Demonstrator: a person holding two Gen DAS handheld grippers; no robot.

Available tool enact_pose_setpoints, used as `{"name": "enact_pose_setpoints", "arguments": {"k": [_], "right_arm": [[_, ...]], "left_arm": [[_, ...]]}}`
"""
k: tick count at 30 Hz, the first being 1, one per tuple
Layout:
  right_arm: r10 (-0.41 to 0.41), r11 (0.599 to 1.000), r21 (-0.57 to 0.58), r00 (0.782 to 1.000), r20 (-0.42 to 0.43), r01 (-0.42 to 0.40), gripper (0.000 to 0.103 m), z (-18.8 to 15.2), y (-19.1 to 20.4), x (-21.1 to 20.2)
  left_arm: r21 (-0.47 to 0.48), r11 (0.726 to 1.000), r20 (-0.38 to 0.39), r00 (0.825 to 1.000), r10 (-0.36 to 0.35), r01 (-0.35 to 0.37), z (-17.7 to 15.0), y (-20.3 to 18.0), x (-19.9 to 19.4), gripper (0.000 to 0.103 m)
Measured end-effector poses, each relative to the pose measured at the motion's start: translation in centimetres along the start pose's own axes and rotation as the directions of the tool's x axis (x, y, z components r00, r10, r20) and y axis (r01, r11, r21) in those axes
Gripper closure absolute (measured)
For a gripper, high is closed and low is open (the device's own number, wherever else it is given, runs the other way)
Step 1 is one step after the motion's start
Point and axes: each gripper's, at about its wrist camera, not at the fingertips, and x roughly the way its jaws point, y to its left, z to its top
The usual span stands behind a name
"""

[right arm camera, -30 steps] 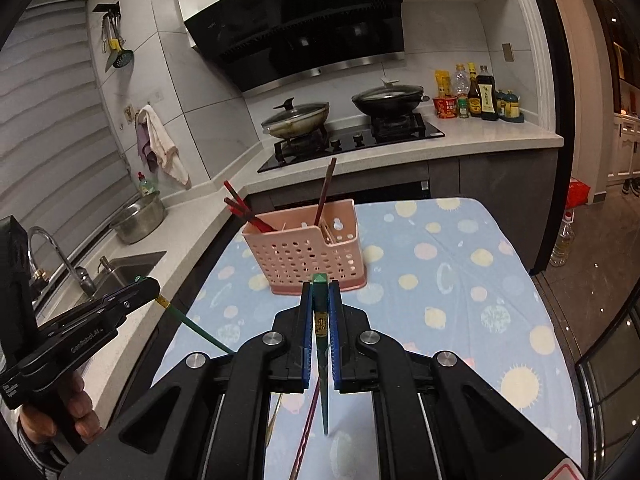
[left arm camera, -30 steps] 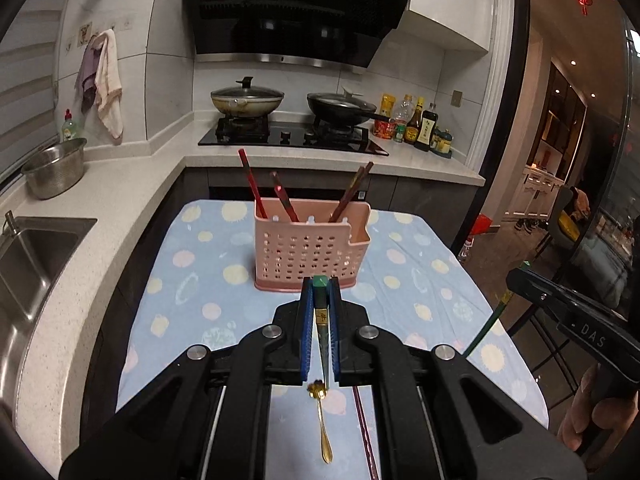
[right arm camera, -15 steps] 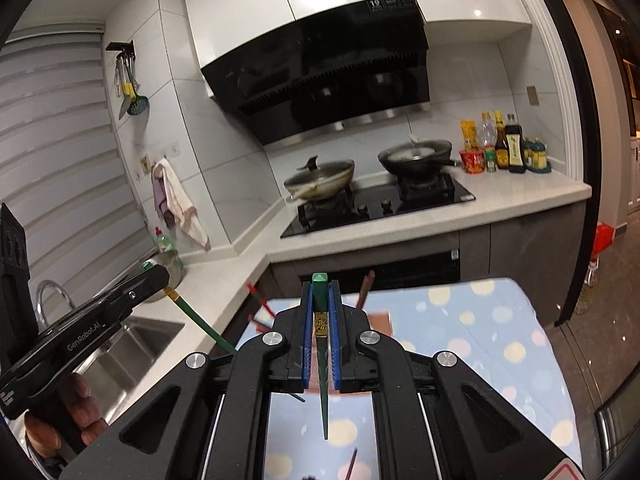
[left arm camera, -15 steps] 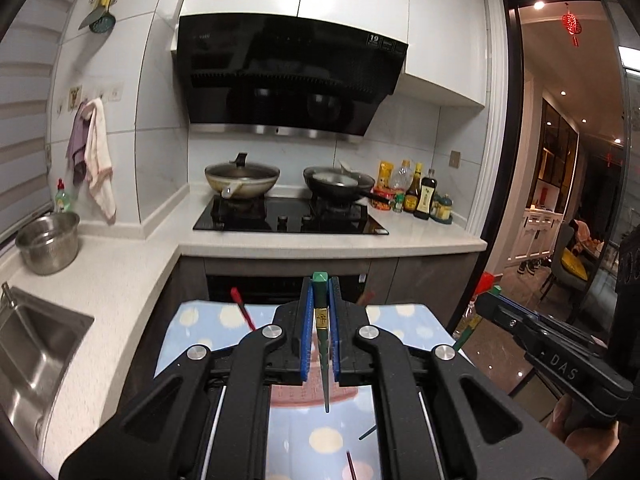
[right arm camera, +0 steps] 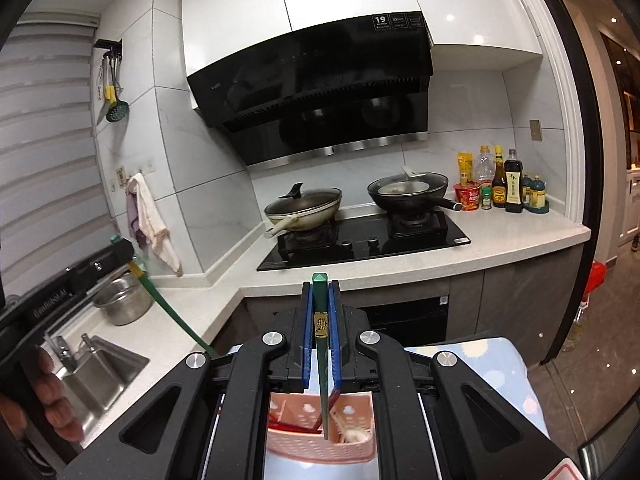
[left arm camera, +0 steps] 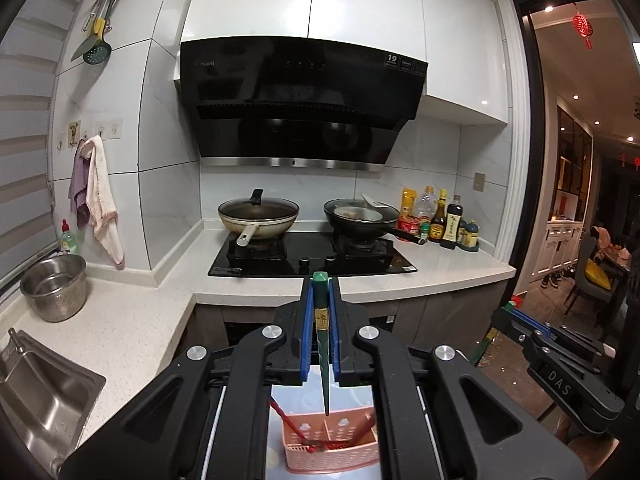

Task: Organize utensils
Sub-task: 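Lower the green chopsticks into the holder and open both tools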

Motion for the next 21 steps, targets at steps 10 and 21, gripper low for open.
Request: {"name": "enact_pose_setpoints", "arguments": {"k": [10, 21], "right_arm": [[-0.031, 0.999, -0.015, 0.995, -0.09, 0.03, 0.096, -2.7, -0.9, 5.5], [-0.041, 0.999, -0.025, 0.984, -0.171, 0.037, 0.095, -5.6, -1.0, 8.4]], "left_arm": [[-0.01, 0.999, -0.104, 0.994, 0.032, -0.033, -3.2, 2.0, 4.6, 0.096], [-0.026, 0.999, -0.188, 0.982, 0.037, -0.042, -6.4, 2.6, 6.9, 0.095]]}}
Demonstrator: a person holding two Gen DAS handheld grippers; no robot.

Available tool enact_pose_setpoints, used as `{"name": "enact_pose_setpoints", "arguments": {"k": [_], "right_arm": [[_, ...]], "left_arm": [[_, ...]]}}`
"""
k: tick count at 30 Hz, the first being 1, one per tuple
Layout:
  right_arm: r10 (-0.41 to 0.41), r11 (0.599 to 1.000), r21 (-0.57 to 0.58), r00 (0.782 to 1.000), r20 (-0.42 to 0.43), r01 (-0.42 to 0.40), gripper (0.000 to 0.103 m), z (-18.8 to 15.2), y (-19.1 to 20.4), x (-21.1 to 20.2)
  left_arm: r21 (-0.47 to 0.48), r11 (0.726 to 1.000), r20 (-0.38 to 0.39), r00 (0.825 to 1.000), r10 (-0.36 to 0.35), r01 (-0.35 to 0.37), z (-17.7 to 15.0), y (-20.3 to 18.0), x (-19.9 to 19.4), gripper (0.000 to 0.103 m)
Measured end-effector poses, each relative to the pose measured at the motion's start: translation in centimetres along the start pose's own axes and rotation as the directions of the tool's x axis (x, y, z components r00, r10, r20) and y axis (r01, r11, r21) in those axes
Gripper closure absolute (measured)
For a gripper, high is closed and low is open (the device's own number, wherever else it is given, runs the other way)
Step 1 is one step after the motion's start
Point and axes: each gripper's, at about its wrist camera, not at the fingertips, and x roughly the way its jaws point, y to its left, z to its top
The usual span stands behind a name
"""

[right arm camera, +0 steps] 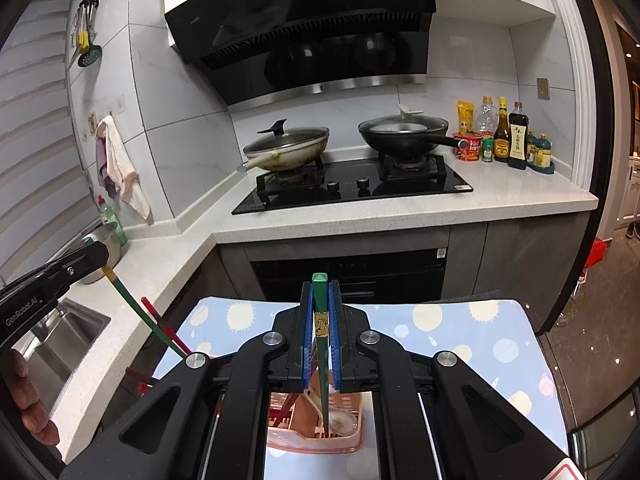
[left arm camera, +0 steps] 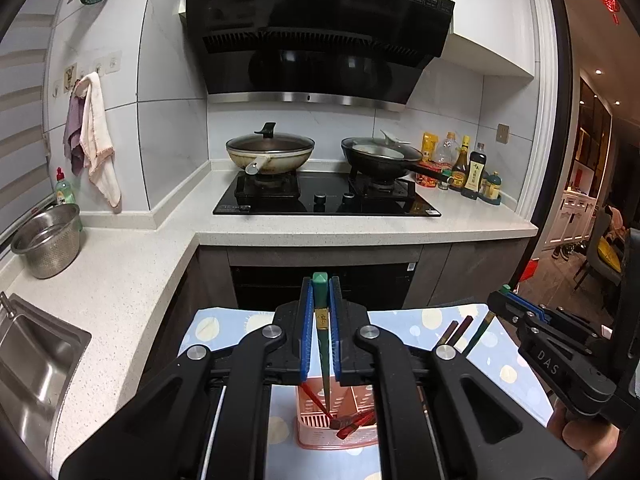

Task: Organize utensils
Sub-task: 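Lower the green chopsticks into the holder and open both tools, then move both open tools back toward the gold spoon and last dark-red chopstick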

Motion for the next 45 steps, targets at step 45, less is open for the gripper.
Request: {"name": "enact_pose_setpoints", "arguments": {"k": [45], "right_arm": [[0.05, 0.998, -0.017, 0.894, -0.445, -0.064, 0.068, -30.1, 4.1, -14.0]], "left_arm": [[-0.053, 0.999, -0.347, 0.938, -0.008, -0.011, -25.3, -0.2, -11.1, 0.068]]}}
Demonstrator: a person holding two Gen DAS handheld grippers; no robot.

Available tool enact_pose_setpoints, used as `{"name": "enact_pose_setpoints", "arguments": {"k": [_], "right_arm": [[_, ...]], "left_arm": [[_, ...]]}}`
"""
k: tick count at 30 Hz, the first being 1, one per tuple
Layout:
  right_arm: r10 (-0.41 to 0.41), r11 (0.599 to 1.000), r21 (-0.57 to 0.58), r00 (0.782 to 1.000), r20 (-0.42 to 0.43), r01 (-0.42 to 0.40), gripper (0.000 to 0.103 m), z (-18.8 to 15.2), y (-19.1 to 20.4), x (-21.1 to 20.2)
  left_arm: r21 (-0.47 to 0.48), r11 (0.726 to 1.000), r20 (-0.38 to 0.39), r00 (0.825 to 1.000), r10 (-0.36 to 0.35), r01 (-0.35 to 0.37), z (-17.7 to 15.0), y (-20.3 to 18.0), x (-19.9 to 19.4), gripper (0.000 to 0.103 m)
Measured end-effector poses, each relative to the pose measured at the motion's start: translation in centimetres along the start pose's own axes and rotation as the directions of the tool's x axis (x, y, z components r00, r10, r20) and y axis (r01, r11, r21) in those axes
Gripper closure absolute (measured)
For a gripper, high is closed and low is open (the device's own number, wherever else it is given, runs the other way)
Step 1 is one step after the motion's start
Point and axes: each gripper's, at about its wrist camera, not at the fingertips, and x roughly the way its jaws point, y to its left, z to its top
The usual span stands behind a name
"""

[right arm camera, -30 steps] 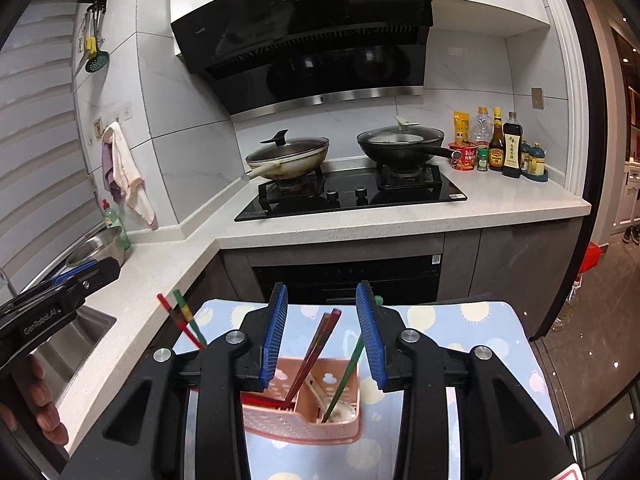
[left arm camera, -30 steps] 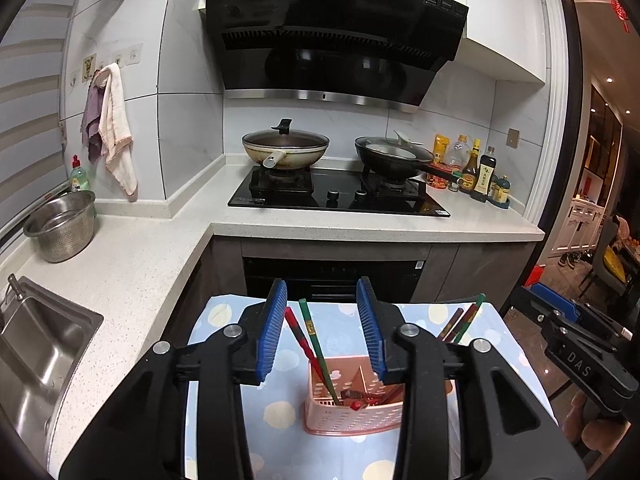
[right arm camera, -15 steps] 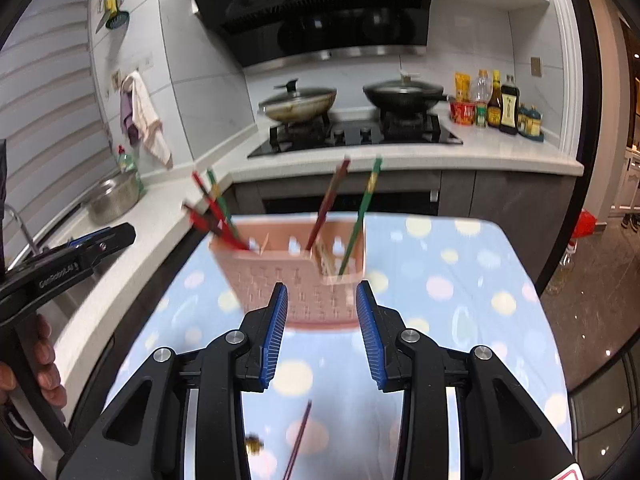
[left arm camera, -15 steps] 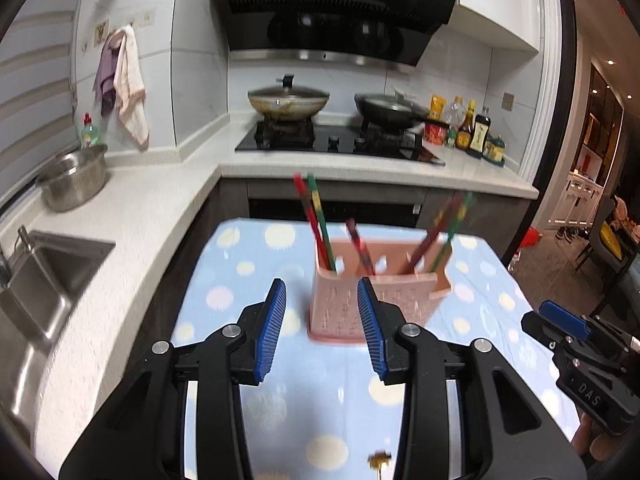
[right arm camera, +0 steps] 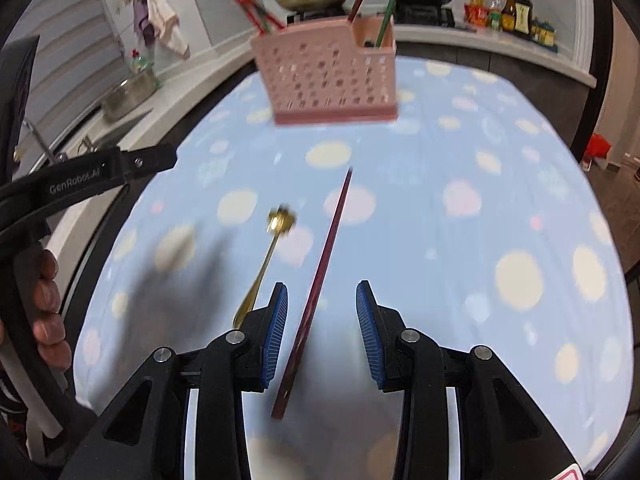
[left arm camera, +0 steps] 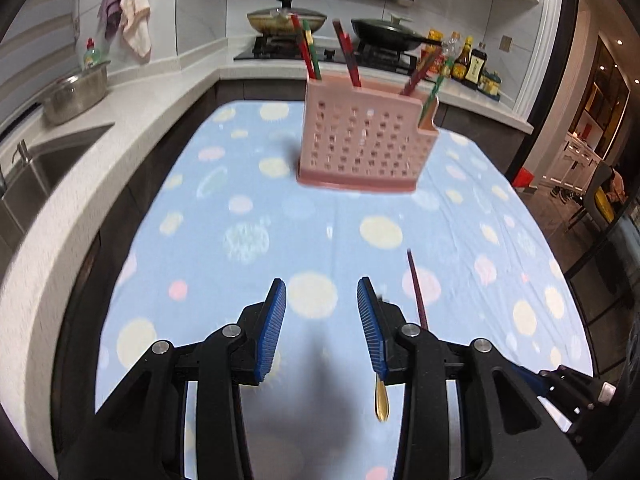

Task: Organize utensils
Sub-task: 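Move both open tools back toward the gold spoon and last dark-red chopstick, then grasp the dark-red chopstick with the right tool while the left tool grasps the gold spoon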

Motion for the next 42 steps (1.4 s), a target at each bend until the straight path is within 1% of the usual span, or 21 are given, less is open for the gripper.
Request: {"name": "enact_pose_setpoints", "arguments": {"k": [4, 7, 9, 15, 18, 20, 25, 29, 35, 42], "right_arm": [[0.011, 1.0, -0.027, 0.999, -0.045, -0.012, 0.068, -2.4, 1.3, 1.2], [0.009, 0.999, -0.05, 0.998, -0.065, -0.012, 0.068, -3.4, 2.1, 2.0], [0.002, 0.998, -0.055, 0.998, -0.07, -0.006, 0.068, -3.7, 2.4, 2.4], [-0.043, 0.995, -0.091, 0.998, -0.054, 0.038, 0.069, -3.6, 2.8, 2.8], [-0.071, 0.992, -0.112, 0.996, -0.047, 0.066, 0.073, -3.7, 3.0, 2.8], [-0.084, 0.991, -0.113, 0.995, -0.046, 0.078, 0.079, -3.7, 2.9, 2.8], [-0.092, 0.992, -0.092, 0.995, -0.049, 0.087, 0.092, -3.6, 2.1, 2.6], [-0.095, 0.994, -0.068, 0.994, -0.049, 0.091, 0.096, -3.7, 1.5, 2.4], [-0.095, 0.995, -0.029, 0.995, -0.043, 0.094, 0.096, -4.0, 0.5, 1.7], [-0.095, 0.995, 0.034, 0.995, -0.028, 0.096, 0.096, -4.0, -1.0, 0.6]], "left_arm": [[0.011, 1.0, -0.032, 0.999, 0.015, -0.014, -2.6, -0.2, 0.2, 0.068], [0.008, 1.0, -0.047, 0.999, 0.023, -0.023, -4.0, -0.1, 0.2, 0.068], [0.016, 0.999, -0.054, 0.998, 0.039, -0.038, -4.6, 0.0, 0.4, 0.068], [0.013, 0.999, -0.079, 0.996, 0.05, -0.049, -6.3, 0.2, 0.6, 0.068], [0.008, 0.999, -0.081, 0.995, 0.05, -0.05, -6.6, 0.3, 0.5, 0.068], [0.004, 0.999, -0.082, 0.995, 0.049, -0.049, -6.7, 0.4, 0.4, 0.068], [0.004, 0.999, -0.084, 0.996, 0.044, -0.043, -6.8, 0.4, 0.4, 0.068], [0.011, 0.999, -0.087, 0.995, 0.038, -0.037, -6.9, 0.2, 0.6, 0.068], [0.023, 1.0, -0.101, 0.995, 0.022, -0.02, -7.3, -0.5, 0.9, 0.068], [0.037, 0.999, -0.125, 0.992, -0.024, 0.029, -7.8, -1.6, 1.7, 0.068]]}}
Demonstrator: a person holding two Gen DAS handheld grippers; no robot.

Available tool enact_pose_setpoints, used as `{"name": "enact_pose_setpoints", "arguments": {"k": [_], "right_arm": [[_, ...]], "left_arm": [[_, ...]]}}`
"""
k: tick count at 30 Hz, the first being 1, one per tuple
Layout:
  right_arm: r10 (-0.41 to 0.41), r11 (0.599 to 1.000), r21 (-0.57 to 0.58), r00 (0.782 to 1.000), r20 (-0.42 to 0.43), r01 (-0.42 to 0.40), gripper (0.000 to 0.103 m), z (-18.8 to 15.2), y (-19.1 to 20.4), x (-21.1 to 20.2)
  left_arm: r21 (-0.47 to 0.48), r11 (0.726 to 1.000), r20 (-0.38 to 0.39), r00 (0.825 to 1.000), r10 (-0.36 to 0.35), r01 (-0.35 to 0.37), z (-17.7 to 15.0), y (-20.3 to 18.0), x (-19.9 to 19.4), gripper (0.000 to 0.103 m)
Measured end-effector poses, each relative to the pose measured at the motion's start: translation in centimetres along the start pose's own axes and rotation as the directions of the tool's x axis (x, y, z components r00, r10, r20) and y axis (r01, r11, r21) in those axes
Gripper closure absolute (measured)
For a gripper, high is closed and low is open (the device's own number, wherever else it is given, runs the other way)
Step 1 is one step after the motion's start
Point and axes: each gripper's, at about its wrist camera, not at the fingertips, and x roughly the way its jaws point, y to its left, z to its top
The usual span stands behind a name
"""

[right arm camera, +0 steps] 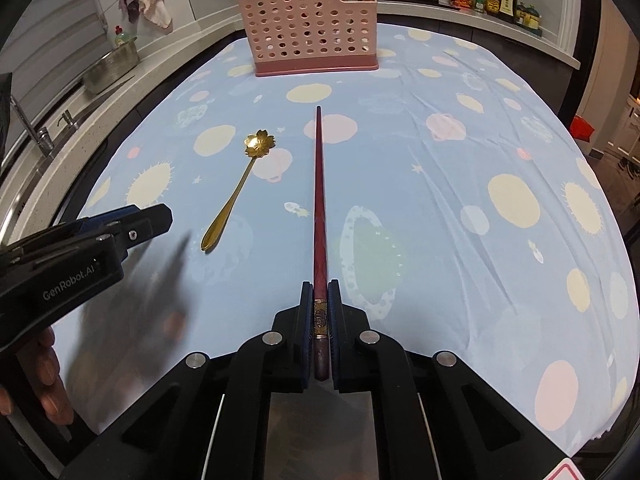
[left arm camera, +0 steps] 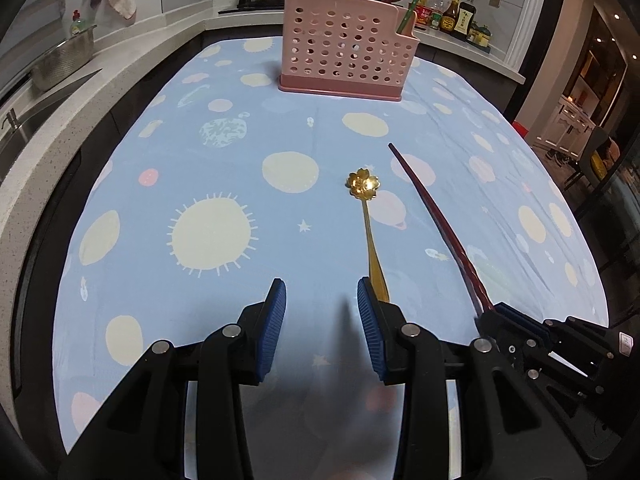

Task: Organize utensils
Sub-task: 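Grasp the dark-red chopstick with the right tool while the left tool grasps the gold spoon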

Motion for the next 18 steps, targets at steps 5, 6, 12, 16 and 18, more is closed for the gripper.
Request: {"name": "enact_pose_setpoints", "arguments": {"k": [5, 6, 12, 16, 18], "right_arm": [[0.006, 1.0, 0.03, 1.0, 0.004, -0.006, 0.096, -0.1, -0.8, -0.3], [0.009, 0.999, 0.037, 1.0, 0.004, -0.009, 0.096, -0.1, -0.9, -0.3], [0.021, 0.998, 0.061, 1.0, 0.006, -0.022, 0.096, 0.0, -1.5, -0.3], [0.025, 0.997, 0.072, 1.0, 0.007, -0.026, 0.096, -0.1, -1.8, -0.4], [0.027, 0.997, 0.078, 1.0, 0.007, -0.028, 0.096, -0.1, -1.9, -0.4]], "left_arm": [[-0.005, 0.999, -0.014, 0.999, -0.036, 0.036, -0.2, -0.4, 0.7, 0.066], [-0.006, 0.999, -0.018, 0.999, -0.041, 0.041, -0.2, -0.4, 0.9, 0.066], [0.003, 0.997, -0.039, 0.996, -0.081, 0.081, 0.2, -1.7, 1.7, 0.066], [0.009, 0.996, -0.064, 0.994, -0.087, 0.088, 0.0, -2.3, 2.8, 0.067], [0.016, 0.997, -0.061, 0.995, -0.078, 0.079, 0.0, -2.6, 2.9, 0.067]]}}
